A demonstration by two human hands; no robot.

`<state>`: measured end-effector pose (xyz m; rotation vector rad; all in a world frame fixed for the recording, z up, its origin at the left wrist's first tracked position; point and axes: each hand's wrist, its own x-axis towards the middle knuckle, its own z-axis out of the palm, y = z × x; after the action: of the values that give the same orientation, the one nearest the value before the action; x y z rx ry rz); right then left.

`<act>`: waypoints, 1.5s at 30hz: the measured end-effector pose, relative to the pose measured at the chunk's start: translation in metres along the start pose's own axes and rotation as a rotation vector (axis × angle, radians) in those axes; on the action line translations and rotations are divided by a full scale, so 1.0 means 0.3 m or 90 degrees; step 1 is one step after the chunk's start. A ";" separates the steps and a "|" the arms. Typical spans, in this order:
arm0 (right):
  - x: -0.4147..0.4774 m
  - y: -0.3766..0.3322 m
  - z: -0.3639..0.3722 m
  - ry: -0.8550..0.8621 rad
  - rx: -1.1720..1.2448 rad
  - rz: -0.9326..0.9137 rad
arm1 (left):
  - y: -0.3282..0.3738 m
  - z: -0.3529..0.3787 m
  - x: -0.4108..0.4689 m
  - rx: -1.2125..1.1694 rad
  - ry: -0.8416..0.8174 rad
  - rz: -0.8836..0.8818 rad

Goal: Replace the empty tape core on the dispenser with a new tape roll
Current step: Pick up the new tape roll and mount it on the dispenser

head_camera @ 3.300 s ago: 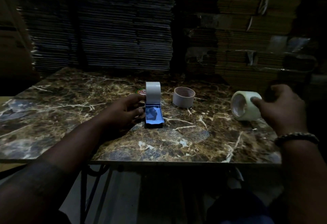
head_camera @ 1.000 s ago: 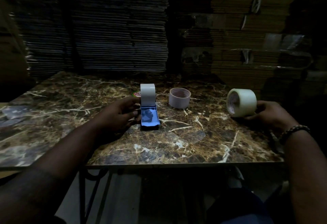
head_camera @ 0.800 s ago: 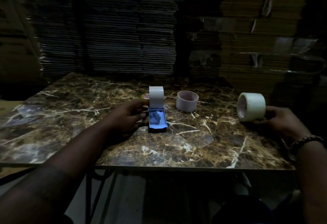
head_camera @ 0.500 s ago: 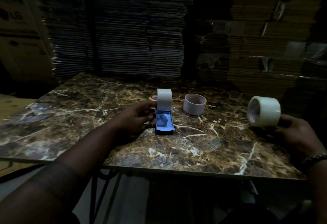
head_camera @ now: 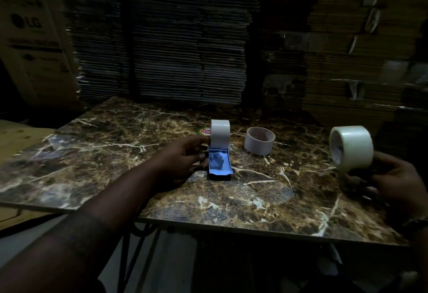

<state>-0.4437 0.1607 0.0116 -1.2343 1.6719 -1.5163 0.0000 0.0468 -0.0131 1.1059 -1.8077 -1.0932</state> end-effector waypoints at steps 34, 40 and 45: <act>0.046 -0.154 0.537 -0.289 0.200 -0.240 | 0.088 0.112 0.119 -0.053 0.144 -0.002; 0.038 -0.118 0.534 -0.340 0.233 -0.179 | 0.034 0.106 0.134 -0.185 0.102 0.011; 0.051 -0.107 0.488 -0.507 0.269 -0.095 | 0.015 0.109 0.131 -0.252 0.087 0.025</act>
<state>-0.3142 0.0837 0.0154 -1.4669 0.7191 -1.1350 -0.0442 0.0210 -0.0147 0.8799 -1.4226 -1.2528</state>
